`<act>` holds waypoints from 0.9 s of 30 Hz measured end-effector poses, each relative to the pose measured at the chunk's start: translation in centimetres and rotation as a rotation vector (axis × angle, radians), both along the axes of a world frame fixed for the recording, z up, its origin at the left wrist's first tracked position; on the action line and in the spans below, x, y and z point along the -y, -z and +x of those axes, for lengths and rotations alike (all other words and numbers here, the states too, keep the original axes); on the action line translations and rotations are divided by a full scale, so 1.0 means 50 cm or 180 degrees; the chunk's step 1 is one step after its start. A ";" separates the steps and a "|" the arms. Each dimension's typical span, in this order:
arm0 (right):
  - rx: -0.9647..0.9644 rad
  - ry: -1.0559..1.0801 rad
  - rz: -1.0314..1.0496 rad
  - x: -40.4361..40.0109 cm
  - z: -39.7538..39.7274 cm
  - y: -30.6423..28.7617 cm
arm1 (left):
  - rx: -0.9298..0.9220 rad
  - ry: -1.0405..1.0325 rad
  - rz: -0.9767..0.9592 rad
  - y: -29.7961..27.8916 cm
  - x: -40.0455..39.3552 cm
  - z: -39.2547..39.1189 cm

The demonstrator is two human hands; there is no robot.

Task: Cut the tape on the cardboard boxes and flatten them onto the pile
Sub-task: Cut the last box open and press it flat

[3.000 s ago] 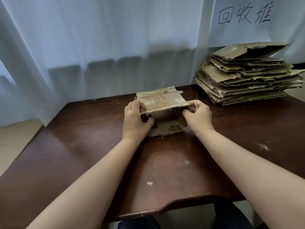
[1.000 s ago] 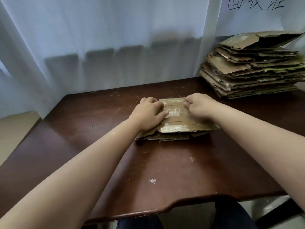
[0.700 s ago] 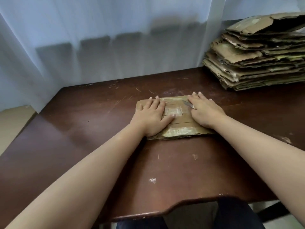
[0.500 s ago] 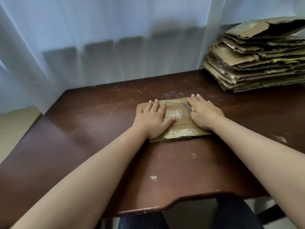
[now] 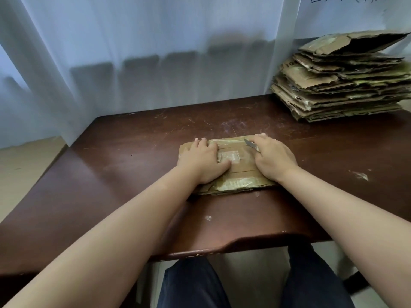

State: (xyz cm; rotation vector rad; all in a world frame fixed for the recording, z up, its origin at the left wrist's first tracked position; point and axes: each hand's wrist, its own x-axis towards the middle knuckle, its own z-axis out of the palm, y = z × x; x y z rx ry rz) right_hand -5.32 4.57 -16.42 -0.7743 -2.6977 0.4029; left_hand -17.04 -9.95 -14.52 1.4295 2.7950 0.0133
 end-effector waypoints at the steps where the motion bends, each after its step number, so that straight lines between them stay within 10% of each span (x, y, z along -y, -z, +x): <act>1: 0.0096 -0.0049 -0.0065 0.002 0.000 0.000 | -0.0128 0.0074 0.0095 0.001 -0.004 0.008; 8: 0.0586 -0.0109 0.0035 0.007 -0.008 -0.011 | 0.0337 0.0277 -0.0057 0.027 -0.015 0.022; 16: -0.0795 0.0380 0.0391 0.038 0.033 -0.034 | -0.0629 0.0120 0.1386 0.022 0.018 0.057; 27: -0.1045 0.0635 0.0275 0.015 0.061 -0.101 | -0.0026 -0.0072 0.1653 -0.070 0.069 0.010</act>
